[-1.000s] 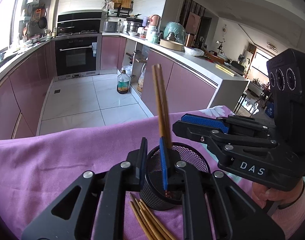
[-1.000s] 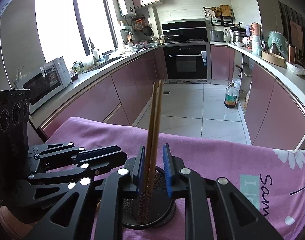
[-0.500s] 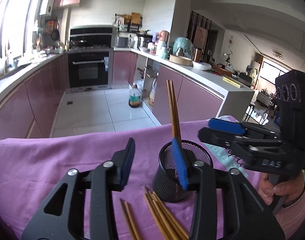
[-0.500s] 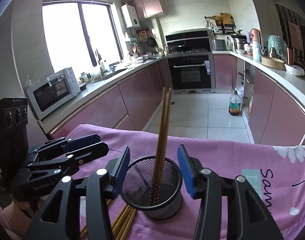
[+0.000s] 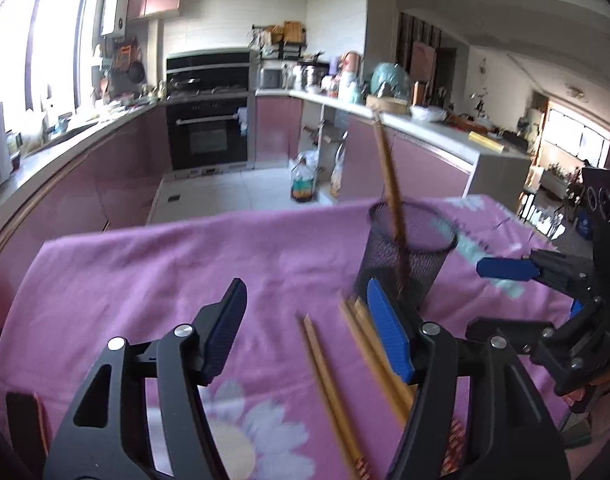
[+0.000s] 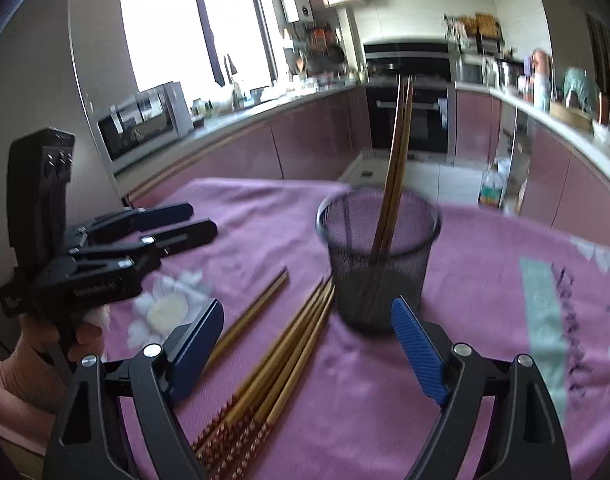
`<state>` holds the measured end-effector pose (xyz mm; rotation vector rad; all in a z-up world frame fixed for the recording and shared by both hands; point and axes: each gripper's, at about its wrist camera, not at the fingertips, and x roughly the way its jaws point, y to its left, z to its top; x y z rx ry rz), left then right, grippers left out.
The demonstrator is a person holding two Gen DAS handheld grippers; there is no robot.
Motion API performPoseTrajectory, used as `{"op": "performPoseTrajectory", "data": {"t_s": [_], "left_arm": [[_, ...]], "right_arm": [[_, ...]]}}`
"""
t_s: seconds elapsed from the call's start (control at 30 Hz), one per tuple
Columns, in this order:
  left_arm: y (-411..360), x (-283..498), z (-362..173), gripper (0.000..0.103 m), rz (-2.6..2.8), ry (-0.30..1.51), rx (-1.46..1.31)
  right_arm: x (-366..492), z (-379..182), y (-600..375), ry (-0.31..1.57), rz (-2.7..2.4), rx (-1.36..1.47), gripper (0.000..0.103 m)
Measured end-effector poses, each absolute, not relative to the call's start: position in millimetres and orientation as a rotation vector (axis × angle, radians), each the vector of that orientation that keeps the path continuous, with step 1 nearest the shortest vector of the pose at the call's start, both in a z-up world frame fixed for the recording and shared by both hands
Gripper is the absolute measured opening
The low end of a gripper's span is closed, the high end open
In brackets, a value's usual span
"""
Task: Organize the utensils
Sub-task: 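Withdraw both tools from the cup back toward the chopstick pile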
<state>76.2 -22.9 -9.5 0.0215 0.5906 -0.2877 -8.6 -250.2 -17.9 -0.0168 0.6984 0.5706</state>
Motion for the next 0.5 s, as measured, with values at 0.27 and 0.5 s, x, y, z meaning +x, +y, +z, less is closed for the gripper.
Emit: {"op": "performPoseTrajectory", "data": {"t_s": [0.27,0.5], "left_arm": [[-8,67,-54,0.061,-0.279,0.725,0.027],[-20,65,-77,0.059,-0.298,0.787,0.048]], "right_arm": [[-6,-55,-245,0.828,0.549,0.02,0.075],[-9,-71,-241,0.872,0.515,0.01,0.056]]}}
